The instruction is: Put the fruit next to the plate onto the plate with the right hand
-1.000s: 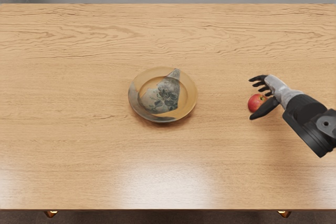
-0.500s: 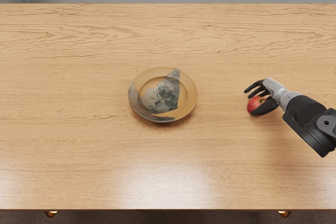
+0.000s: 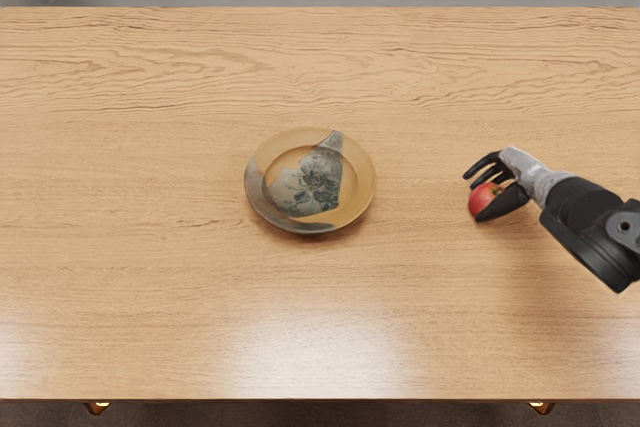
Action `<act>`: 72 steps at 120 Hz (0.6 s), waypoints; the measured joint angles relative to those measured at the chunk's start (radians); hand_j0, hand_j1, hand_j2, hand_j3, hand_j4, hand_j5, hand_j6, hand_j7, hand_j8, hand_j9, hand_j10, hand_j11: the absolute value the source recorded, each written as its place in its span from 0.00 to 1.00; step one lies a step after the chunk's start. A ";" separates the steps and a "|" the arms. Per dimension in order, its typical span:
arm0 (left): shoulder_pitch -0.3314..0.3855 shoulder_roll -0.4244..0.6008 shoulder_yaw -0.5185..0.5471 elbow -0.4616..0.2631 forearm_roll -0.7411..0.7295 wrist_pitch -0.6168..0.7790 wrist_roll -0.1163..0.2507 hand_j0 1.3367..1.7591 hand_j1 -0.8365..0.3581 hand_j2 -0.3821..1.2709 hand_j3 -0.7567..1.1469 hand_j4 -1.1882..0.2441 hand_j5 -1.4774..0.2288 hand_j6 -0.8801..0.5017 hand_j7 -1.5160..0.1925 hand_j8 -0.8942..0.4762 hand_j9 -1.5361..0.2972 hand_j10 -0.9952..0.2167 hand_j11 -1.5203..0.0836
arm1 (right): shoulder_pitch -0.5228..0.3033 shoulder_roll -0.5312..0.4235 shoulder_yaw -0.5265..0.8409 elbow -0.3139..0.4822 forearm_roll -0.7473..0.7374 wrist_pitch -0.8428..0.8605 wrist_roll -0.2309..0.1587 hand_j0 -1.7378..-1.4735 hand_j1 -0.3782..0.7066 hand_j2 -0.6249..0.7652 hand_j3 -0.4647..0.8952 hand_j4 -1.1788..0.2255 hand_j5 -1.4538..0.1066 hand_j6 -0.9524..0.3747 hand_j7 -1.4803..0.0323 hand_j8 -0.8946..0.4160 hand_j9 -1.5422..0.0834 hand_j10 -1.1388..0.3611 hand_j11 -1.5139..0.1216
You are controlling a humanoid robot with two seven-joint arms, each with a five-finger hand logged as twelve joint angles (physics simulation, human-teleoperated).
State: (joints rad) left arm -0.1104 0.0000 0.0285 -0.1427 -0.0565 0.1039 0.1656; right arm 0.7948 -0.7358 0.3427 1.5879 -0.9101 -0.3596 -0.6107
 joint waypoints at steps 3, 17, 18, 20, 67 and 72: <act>0.000 0.000 0.000 0.000 0.000 0.000 0.000 0.76 0.99 0.23 0.40 0.82 0.86 0.63 0.88 0.65 0.83 0.82 0.94 | 0.002 0.000 0.002 0.000 0.001 0.005 0.000 0.31 0.57 0.54 0.34 0.44 0.46 0.30 0.50 0.37 0.50 0.43 0.48; 0.000 0.000 0.000 0.000 0.000 0.000 0.000 0.76 0.99 0.23 0.40 0.82 0.86 0.63 0.88 0.65 0.83 0.82 0.94 | 0.020 0.001 0.006 0.001 0.016 0.023 0.000 0.30 0.57 0.54 0.34 0.44 0.46 0.29 0.50 0.36 0.50 0.43 0.48; 0.000 0.000 0.000 0.000 0.000 0.000 0.000 0.76 0.99 0.23 0.40 0.82 0.86 0.63 0.88 0.65 0.83 0.82 0.94 | 0.022 0.001 0.006 0.001 0.017 0.025 0.000 0.30 0.57 0.54 0.34 0.44 0.46 0.29 0.50 0.36 0.50 0.43 0.48; 0.000 0.000 0.000 0.000 0.000 0.000 0.000 0.76 0.99 0.23 0.40 0.82 0.86 0.63 0.88 0.65 0.83 0.82 0.94 | 0.025 0.001 0.007 0.002 0.020 0.028 0.000 0.30 0.57 0.54 0.34 0.44 0.46 0.29 0.50 0.36 0.50 0.43 0.48; 0.000 0.000 0.000 0.000 0.000 0.000 0.000 0.76 0.99 0.23 0.40 0.82 0.86 0.63 0.88 0.65 0.83 0.82 0.94 | 0.076 0.063 0.033 0.006 0.042 0.065 0.000 0.30 0.57 0.55 0.34 0.44 0.46 0.30 0.50 0.36 0.50 0.42 0.48; 0.000 0.000 0.000 0.000 0.000 0.000 0.000 0.76 0.99 0.23 0.40 0.82 0.86 0.63 0.88 0.65 0.83 0.82 0.94 | 0.081 0.069 0.035 0.007 0.042 0.066 0.000 0.30 0.57 0.55 0.34 0.44 0.46 0.30 0.50 0.36 0.50 0.42 0.48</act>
State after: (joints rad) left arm -0.1104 0.0000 0.0288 -0.1427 -0.0567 0.1041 0.1656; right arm 0.8754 -0.6670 0.3774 1.5947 -0.8683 -0.2940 -0.6107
